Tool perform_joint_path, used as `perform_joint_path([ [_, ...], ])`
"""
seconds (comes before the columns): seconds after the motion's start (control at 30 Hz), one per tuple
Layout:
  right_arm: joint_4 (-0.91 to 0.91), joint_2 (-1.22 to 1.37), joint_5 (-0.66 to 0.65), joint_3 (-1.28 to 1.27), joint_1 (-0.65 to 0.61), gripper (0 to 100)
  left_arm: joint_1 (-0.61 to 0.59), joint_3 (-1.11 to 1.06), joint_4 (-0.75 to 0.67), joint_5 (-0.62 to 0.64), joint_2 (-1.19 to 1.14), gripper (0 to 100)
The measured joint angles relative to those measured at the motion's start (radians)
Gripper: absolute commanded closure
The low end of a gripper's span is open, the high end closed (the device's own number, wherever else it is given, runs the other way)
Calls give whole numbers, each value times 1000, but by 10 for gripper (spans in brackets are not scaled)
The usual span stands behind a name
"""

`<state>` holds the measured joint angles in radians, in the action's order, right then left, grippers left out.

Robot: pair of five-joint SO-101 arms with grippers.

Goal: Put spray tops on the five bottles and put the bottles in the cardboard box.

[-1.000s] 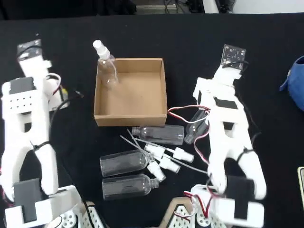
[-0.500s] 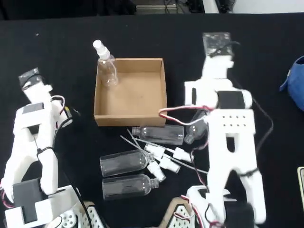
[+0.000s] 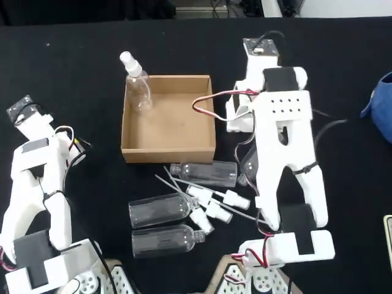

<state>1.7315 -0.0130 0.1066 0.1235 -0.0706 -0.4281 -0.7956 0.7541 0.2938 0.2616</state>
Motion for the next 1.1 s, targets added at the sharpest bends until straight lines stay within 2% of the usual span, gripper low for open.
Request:
perform_joint_path([
  [0.2, 0, -104, 3, -101, 2, 988, 3, -2, 0, 0, 0, 970],
  [0.43, 0, -269, 3, -244, 3, 987, 64, -84, -84, 0, 0, 970],
  [0.57, -5, -313, -43, -325, 5, 987, 69, -84, -86, 0, 0, 970],
  [0.77, -221, -315, -74, -508, 3, 988, 69, -84, -81, 0, 0, 969],
  [0.83, -310, -315, -74, -577, 5, 988, 71, -61, -29, 0, 0, 968],
  [1.0, -493, -315, -74, -746, 3, 988, 123, 107, 206, -8, 0, 968],
  [1.1, -594, -315, -71, -835, 3, 988, 172, 176, 305, -118, 0, 968],
])
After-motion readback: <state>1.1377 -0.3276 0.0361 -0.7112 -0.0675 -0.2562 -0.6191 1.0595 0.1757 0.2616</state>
